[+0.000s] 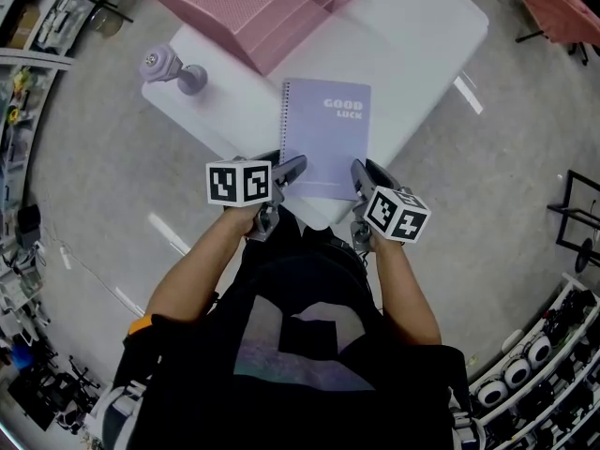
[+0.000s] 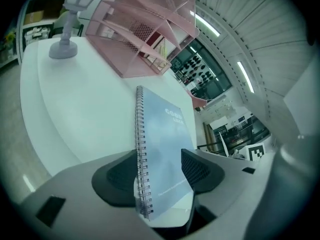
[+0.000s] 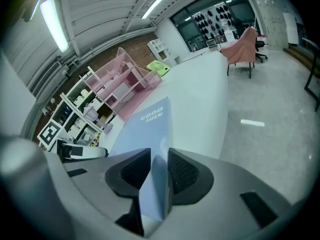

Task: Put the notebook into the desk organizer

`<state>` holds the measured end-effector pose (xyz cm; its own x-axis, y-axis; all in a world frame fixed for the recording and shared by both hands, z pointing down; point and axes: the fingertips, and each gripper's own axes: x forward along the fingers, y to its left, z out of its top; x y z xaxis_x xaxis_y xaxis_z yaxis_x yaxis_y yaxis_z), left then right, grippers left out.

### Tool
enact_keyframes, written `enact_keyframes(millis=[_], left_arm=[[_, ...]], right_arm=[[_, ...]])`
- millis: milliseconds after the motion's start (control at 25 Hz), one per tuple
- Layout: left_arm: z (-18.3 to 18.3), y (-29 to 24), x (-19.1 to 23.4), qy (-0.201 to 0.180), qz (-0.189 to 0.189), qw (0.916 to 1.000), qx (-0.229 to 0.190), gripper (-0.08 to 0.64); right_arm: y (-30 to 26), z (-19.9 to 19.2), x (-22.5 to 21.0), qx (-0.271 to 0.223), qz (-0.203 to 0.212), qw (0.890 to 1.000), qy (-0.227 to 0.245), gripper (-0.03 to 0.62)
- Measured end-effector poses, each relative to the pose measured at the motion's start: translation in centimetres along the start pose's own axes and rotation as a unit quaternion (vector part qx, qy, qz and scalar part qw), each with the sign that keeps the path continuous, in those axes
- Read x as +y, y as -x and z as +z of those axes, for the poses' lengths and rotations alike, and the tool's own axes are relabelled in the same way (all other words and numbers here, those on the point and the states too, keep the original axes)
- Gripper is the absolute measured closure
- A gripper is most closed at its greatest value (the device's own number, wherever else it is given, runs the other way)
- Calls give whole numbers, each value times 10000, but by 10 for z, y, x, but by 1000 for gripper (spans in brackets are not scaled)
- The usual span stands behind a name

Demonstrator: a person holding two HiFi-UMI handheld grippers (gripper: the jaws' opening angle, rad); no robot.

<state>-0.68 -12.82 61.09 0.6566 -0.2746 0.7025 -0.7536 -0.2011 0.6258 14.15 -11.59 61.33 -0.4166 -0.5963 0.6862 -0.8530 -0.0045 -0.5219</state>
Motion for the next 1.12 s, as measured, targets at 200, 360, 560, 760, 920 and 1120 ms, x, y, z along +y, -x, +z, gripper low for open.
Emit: enact_keyframes(millis=[200, 360, 560, 760, 920, 1120], left_arm=[[-15, 4, 8, 134, 86, 9998, 103, 391], [-18, 4, 14, 59, 329, 9994, 107, 451], [-14, 8, 6, 94, 164, 9998, -92, 465], [-13, 9, -3, 133, -198, 9995, -208, 393], [-13, 9, 0, 26, -80, 9996, -258, 452], [-16, 8, 7, 43, 133, 9997, -220, 477]], right_arm=[[4, -6, -4, 95, -99, 9999, 80, 494], [5, -8, -4, 184, -214, 9992, 296, 509], [12, -5, -4, 56, -280, 9992, 296, 554], [16, -3, 1, -30, -246, 9994, 256, 562], [16, -3, 1, -55, -179, 9997, 143, 561], [12, -6, 0, -43, -43, 9999, -153, 539]])
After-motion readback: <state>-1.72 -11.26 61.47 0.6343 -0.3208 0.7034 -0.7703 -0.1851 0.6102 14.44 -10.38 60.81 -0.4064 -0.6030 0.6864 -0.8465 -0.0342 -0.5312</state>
